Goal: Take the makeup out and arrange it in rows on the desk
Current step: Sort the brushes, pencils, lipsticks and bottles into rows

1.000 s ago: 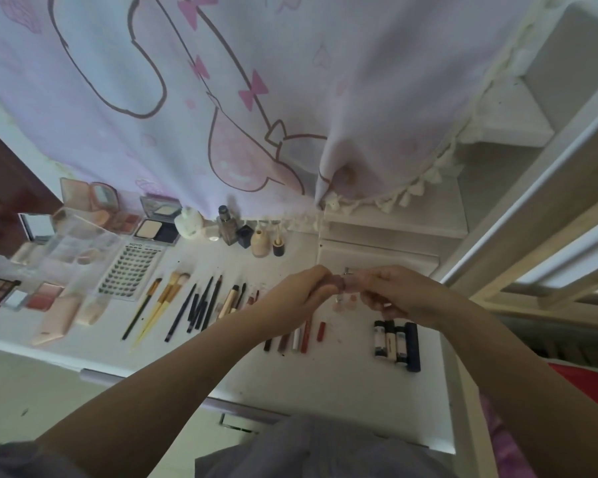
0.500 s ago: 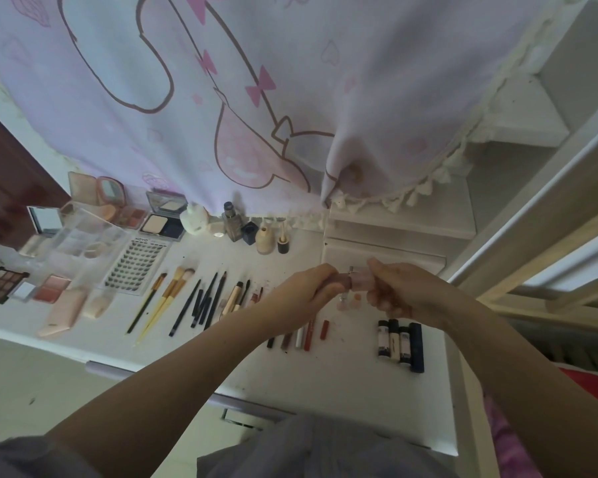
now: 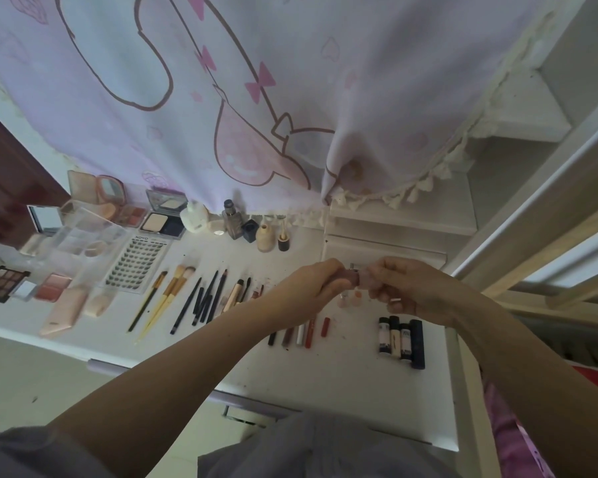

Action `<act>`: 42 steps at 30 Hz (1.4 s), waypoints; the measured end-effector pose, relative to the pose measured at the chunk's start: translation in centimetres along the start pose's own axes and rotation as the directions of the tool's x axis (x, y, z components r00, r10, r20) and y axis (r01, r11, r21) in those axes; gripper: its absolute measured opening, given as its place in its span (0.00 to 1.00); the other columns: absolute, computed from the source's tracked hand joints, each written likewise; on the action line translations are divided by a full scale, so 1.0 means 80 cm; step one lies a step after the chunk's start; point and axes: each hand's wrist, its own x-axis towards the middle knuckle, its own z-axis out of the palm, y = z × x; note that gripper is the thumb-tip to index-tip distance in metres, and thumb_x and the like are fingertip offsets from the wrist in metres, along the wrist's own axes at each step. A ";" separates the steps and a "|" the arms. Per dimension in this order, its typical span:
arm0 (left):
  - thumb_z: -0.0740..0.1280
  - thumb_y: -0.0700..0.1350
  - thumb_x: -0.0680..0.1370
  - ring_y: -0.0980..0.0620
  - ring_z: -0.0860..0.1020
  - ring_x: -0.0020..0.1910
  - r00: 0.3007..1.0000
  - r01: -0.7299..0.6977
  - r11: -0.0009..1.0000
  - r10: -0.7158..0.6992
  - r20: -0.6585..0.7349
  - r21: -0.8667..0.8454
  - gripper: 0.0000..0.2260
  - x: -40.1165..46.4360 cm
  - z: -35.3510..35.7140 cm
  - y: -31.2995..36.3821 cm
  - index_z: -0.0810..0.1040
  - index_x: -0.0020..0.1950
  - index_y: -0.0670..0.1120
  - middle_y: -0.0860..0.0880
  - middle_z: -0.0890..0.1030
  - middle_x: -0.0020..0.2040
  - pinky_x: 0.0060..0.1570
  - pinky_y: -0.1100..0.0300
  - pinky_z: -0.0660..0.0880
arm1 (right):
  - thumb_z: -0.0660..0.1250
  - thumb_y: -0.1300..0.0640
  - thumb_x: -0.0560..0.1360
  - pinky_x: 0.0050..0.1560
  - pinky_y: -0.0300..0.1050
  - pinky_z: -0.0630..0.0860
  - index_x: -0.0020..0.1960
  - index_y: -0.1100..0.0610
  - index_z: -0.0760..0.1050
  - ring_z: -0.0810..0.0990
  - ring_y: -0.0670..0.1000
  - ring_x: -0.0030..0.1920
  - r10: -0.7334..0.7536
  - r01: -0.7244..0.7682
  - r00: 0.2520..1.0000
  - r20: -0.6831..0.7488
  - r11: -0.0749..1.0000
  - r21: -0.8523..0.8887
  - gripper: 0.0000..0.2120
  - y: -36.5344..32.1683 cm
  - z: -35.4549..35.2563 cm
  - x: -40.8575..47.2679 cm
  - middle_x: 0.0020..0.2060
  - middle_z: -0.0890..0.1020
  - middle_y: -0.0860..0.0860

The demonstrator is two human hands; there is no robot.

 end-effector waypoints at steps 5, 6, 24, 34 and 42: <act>0.56 0.49 0.81 0.60 0.69 0.33 1.000 -0.011 1.000 0.011 -0.002 0.003 0.10 -0.001 -0.003 0.003 0.71 0.54 0.44 0.55 0.71 0.37 0.32 0.68 0.65 | 0.58 0.42 0.77 0.22 0.35 0.63 0.50 0.62 0.77 0.67 0.45 0.22 0.105 -0.105 0.994 -0.013 0.994 0.021 0.23 0.000 -0.001 -0.002 0.26 0.76 0.51; 0.56 0.49 0.81 0.60 0.69 0.33 1.000 -0.012 1.000 0.012 -0.001 -0.001 0.10 -0.001 -0.003 0.004 0.71 0.54 0.44 0.55 0.71 0.37 0.32 0.68 0.66 | 0.57 0.43 0.78 0.22 0.35 0.62 0.49 0.63 0.77 0.65 0.45 0.22 0.106 -0.106 0.994 -0.004 0.994 0.020 0.23 0.000 -0.003 -0.001 0.25 0.73 0.51; 0.56 0.50 0.81 0.60 0.70 0.35 1.000 -0.011 1.000 0.011 0.009 -0.007 0.09 -0.012 0.009 -0.004 0.71 0.54 0.46 0.57 0.72 0.38 0.35 0.65 0.67 | 0.69 0.49 0.73 0.37 0.37 0.77 0.54 0.52 0.77 0.81 0.43 0.38 0.007 -0.002 0.999 0.035 0.990 -0.141 0.12 0.009 -0.003 -0.008 0.40 0.84 0.47; 0.56 0.50 0.81 0.61 0.71 0.35 1.000 -0.002 0.999 0.002 0.007 -0.032 0.10 -0.011 0.012 -0.007 0.72 0.54 0.46 0.57 0.73 0.37 0.35 0.66 0.67 | 0.66 0.49 0.75 0.37 0.35 0.76 0.54 0.52 0.76 0.81 0.41 0.38 -0.026 0.036 0.998 0.057 0.981 -0.189 0.11 0.008 -0.001 -0.009 0.39 0.84 0.45; 0.57 0.54 0.80 0.65 0.71 0.34 0.993 0.051 0.997 -0.045 0.111 -0.051 0.09 -0.015 0.011 -0.008 0.74 0.49 0.52 0.58 0.73 0.36 0.33 0.70 0.64 | 0.66 0.48 0.76 0.41 0.35 0.74 0.52 0.47 0.74 0.78 0.43 0.41 -0.109 0.135 0.991 0.081 0.754 -0.642 0.06 0.006 -0.003 -0.013 0.45 0.81 0.47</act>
